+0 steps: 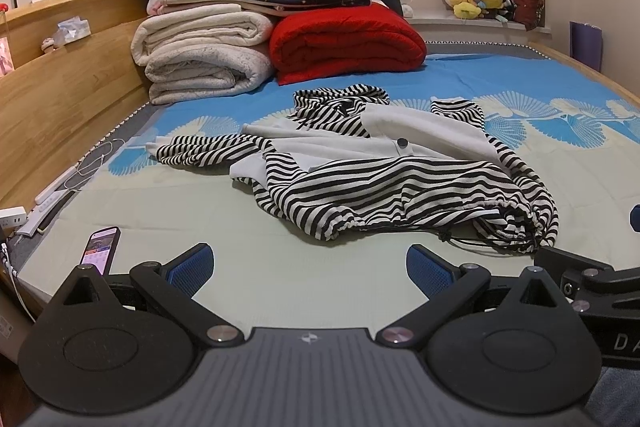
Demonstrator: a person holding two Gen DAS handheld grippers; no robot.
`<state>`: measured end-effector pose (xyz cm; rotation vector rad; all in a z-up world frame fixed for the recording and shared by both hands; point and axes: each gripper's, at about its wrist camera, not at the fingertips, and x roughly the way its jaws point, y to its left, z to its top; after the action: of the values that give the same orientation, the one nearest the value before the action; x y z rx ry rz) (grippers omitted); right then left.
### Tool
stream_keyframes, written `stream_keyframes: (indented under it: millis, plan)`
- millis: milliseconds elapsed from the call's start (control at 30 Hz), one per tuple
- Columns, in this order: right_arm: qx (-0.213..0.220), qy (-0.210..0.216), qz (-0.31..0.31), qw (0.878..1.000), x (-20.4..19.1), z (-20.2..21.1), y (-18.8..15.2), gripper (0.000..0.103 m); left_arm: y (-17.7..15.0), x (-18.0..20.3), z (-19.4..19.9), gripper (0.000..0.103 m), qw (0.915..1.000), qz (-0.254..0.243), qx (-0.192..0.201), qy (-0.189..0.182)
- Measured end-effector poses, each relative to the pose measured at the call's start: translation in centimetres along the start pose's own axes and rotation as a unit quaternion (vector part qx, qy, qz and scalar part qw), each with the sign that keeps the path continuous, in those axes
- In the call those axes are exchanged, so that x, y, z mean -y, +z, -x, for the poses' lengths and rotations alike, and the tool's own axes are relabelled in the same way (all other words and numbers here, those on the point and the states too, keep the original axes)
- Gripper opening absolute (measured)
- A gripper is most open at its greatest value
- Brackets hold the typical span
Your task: Fold small clothes
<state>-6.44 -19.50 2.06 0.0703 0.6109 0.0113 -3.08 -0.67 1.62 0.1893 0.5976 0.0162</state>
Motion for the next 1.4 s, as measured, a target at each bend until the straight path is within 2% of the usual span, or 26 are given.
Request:
stream_keyframes:
  millis: [467, 633, 733, 833, 933, 1000, 1100, 1200, 1267, 1300, 1333, 1367, 1400]
  plan:
    - [0.000, 0.000, 0.000, 1.000, -0.1, -0.1, -0.1, 0.102, -0.1, -0.1, -0.2, 0.103, 1.0000, 0.001, -0.003, -0.005]
    - [-0.004, -0.016, -0.018, 1.000, 1.5, -1.4, -0.1, 0.102, 0.5, -1.6, -2.5, 0.103, 0.9991, 0.030, -0.017, -0.023]
    - [-0.013, -0.035, -0.049, 0.998, 4.0, -3.5, 0.0, 0.102, 1.4, -3.3, -5.9, 0.103, 0.9976, 0.056, -0.024, -0.031]
    - [-0.028, -0.051, -0.090, 0.994, 7.3, -6.9, -0.2, 0.102, 2.4, -5.1, -11.5, 0.103, 0.9926, 0.097, -0.057, -0.045]
    - [-0.047, -0.055, -0.148, 0.986, 11.0, -10.8, -0.6, 0.102, 3.0, -6.5, -18.5, 0.103, 0.9768, 0.158, -0.118, -0.085]
    - [-0.068, -0.042, -0.207, 0.975, 13.7, -13.3, -0.8, 0.102, 3.3, -6.7, -22.3, 0.103, 0.9688, 0.183, -0.138, -0.095]
    - [-0.078, -0.015, -0.294, 0.953, 17.1, -16.5, -1.0, 0.102, 3.9, -6.0, -27.4, 0.102, 0.9611, 0.192, -0.168, -0.105]
    - [-0.094, 0.006, -0.326, 0.941, 18.6, -20.1, -1.2, 0.101, 4.1, -5.4, -31.4, 0.102, 0.9511, 0.208, -0.201, -0.108]
    - [-0.128, 0.038, -0.341, 0.930, 18.8, -22.3, -1.8, 0.095, 3.8, -5.6, -33.4, 0.095, 0.9400, 0.235, -0.225, -0.102]
    - [-0.150, 0.059, -0.352, 0.922, 18.5, -23.4, -2.2, 0.089, 4.0, -5.6, -33.5, 0.085, 0.9423, 0.237, -0.217, -0.094]
    - [-0.153, 0.074, -0.355, 0.919, 18.0, -23.8, -2.3, 0.078, 4.3, -5.5, -33.3, 0.037, 0.9478, 0.230, -0.201, -0.092]
    - [-0.150, 0.082, -0.343, 0.924, 17.3, -23.7, -2.1, 0.064, 4.6, -5.6, -33.1, 0.012, 0.9472, 0.224, -0.201, -0.109]
    - [-0.153, 0.087, -0.315, 0.933, 16.4, -23.7, -1.5, 0.025, 4.8, -5.9, -32.7, 0.006, 0.9433, 0.232, -0.207, -0.117]
